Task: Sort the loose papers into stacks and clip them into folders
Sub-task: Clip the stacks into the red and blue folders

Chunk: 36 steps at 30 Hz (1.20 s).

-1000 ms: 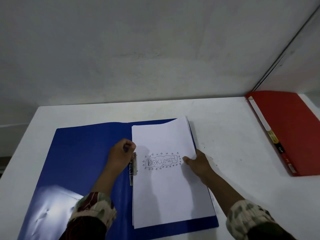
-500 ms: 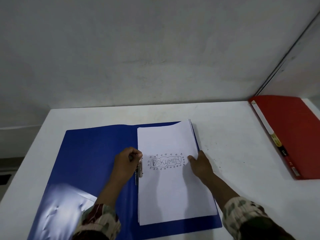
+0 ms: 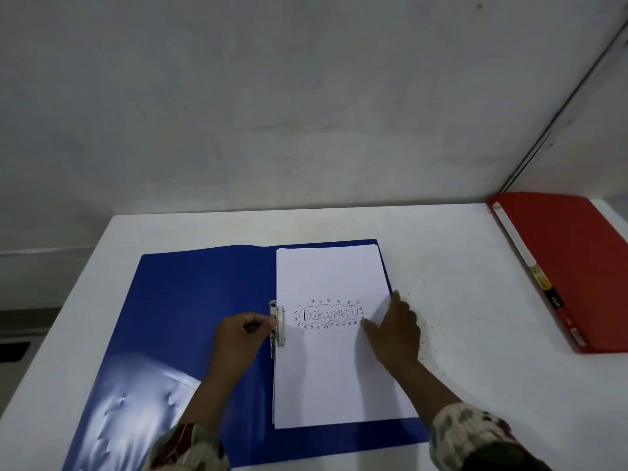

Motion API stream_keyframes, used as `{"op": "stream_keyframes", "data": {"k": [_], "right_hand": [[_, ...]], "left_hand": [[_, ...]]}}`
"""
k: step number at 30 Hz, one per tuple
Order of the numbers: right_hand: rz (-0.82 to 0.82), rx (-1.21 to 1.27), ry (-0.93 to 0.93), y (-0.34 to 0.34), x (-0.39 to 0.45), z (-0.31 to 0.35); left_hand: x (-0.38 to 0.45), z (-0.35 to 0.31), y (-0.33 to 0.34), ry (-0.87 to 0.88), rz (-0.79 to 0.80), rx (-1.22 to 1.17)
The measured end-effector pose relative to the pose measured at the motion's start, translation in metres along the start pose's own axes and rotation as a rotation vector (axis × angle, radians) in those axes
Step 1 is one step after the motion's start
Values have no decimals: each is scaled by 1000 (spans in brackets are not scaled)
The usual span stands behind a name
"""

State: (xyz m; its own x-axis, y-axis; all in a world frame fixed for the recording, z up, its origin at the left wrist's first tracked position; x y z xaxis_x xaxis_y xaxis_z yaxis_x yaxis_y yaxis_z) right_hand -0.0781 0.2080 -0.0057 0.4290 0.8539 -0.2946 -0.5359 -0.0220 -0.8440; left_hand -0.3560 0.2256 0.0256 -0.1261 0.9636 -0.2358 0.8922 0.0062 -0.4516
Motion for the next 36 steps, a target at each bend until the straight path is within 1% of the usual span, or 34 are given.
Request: {"op": "stream_keyframes", "data": {"k": [4, 5, 7, 11, 14, 21, 25, 28, 31, 34, 36], "right_hand": [[53, -168, -69, 9, -4, 7], [61, -197, -79, 9, -4, 8], [70, -248, -93, 10, -4, 10], [69, -288, -109, 10, -3, 11], [61, -289, -110, 10, -3, 11], [65, -296, -108, 12, 0, 11], [55, -317, -119, 14, 1, 10], [39, -340, -125, 14, 2, 9], [32, -325, -121, 14, 2, 8], [69, -318, -133, 15, -1, 10], [111, -300, -135, 14, -3, 10]], "left_hand": [[1, 24, 1, -296, 45, -253], [0, 29, 3, -356, 72, -262], [0, 34, 7, -422, 135, -179], [6, 41, 13, -458, 222, 64], [10, 44, 15, -439, 230, 235], [16, 45, 24, -270, 269, 484], [15, 49, 24, -250, 254, 551], [15, 49, 27, -208, 246, 559], [17, 48, 30, -209, 293, 612], [17, 50, 32, -253, 339, 601], [16, 51, 30, -259, 333, 549]]}}
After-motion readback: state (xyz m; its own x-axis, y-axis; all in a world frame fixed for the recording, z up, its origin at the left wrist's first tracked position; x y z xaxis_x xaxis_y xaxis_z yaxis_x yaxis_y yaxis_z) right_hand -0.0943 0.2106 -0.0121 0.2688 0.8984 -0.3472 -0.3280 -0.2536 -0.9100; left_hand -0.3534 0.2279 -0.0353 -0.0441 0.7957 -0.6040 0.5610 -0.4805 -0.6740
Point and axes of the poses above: each hand's wrist, its own x-axis towards the middle knuckle, its own y-axis out of the palm, z = x × y, the point moved 9 cm from there along x, towards the middle knuckle, and after that the axes turned 3 degrees about x, right-handed, at the moved point
